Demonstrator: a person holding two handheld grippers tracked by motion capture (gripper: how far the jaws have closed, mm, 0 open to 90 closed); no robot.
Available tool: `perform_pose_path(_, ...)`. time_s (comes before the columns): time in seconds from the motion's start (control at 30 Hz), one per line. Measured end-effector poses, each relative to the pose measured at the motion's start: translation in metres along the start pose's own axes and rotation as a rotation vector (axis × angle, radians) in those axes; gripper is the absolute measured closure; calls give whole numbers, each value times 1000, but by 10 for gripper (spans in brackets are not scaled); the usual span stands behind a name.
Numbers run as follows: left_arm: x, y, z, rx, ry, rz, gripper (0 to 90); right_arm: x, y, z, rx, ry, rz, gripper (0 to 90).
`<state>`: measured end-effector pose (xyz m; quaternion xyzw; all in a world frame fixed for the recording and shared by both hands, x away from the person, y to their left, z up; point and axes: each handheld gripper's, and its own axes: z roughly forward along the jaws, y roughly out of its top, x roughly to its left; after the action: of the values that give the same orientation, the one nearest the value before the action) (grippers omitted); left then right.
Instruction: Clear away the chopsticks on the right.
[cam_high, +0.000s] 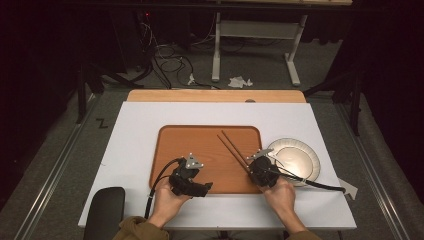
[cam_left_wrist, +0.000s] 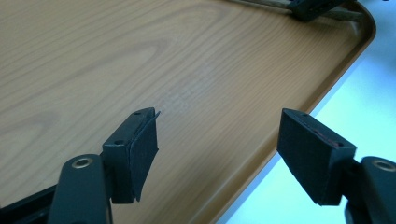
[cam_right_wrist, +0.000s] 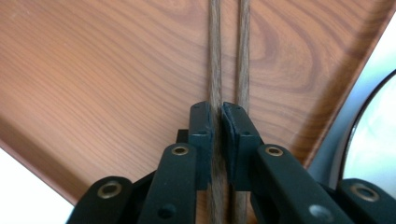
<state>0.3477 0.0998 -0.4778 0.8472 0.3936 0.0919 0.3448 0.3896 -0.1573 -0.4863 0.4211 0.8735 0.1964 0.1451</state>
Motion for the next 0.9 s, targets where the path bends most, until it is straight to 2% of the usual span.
perform_pose_path(0.23, 1, -5, -4, 2, 13, -14, 290, -2, -1, -5, -5, -6, -38, 792)
perform_pose_path(0.57, 3, -14, -12, -12, 41, -45, 290, -7, -1, -20, -45, 23, -72, 786)
perform_pose_path(0.7, 3, -17, -17, -27, 53, -54, 291, -11, 0, -31, -93, 51, -79, 776)
perform_pose_path(0.9, 4, -21, -24, -53, 69, -73, 293, -28, -2, -56, -179, 69, -86, 741)
